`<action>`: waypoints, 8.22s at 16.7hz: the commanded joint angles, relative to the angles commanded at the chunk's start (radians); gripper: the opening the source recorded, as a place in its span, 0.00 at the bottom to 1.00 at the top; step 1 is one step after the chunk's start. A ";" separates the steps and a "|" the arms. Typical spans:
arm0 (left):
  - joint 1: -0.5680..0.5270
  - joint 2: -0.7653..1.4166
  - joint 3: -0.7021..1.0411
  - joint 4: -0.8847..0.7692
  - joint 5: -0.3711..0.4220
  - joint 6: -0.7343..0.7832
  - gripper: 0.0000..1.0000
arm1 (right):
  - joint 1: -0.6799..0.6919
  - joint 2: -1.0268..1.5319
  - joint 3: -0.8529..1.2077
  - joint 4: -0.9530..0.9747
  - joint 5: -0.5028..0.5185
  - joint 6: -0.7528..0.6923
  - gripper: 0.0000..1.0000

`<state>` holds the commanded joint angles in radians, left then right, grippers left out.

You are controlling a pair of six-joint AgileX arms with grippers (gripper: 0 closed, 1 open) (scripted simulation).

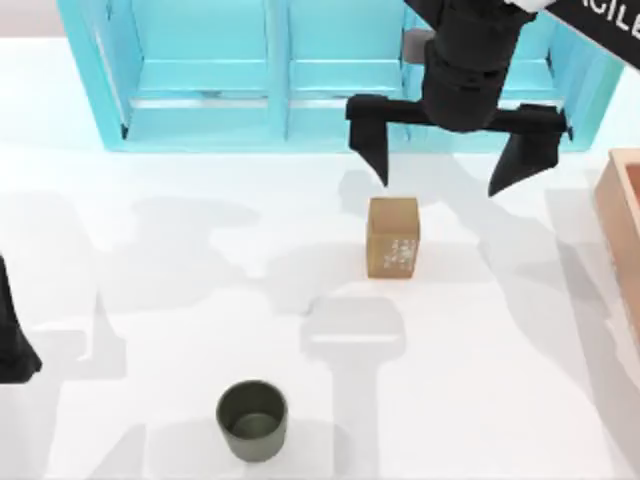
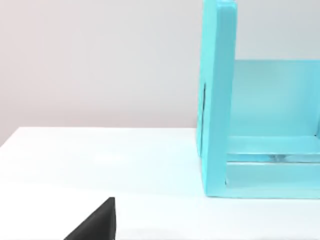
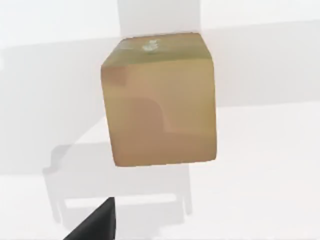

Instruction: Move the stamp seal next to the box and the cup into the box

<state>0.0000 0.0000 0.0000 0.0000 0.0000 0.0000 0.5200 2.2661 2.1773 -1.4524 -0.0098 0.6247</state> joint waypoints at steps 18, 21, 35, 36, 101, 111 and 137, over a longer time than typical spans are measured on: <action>0.000 0.000 0.000 0.000 0.000 0.000 1.00 | 0.041 0.187 0.140 0.022 0.011 -0.042 1.00; 0.000 0.000 0.000 0.000 0.000 0.000 1.00 | 0.043 0.186 0.000 0.157 0.011 -0.040 1.00; 0.000 0.000 0.000 0.000 0.000 0.000 1.00 | 0.045 0.187 -0.111 0.269 0.011 -0.037 0.55; 0.000 0.000 0.000 0.000 0.000 0.000 1.00 | 0.045 0.187 -0.111 0.269 0.011 -0.037 0.47; 0.000 0.000 0.000 0.000 0.000 0.000 1.00 | -0.079 -0.683 -1.138 0.425 0.011 -0.171 0.00; 0.000 0.000 0.000 0.000 0.000 0.000 1.00 | -0.079 -0.683 -1.138 0.425 0.011 -0.171 0.75; 0.000 0.000 0.000 0.000 0.000 0.000 1.00 | -0.085 -0.723 -0.777 0.024 0.011 -0.177 1.00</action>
<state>0.0000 0.0000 0.0000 0.0000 0.0000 0.0000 0.4348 1.5428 1.4000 -1.4279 0.0017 0.4478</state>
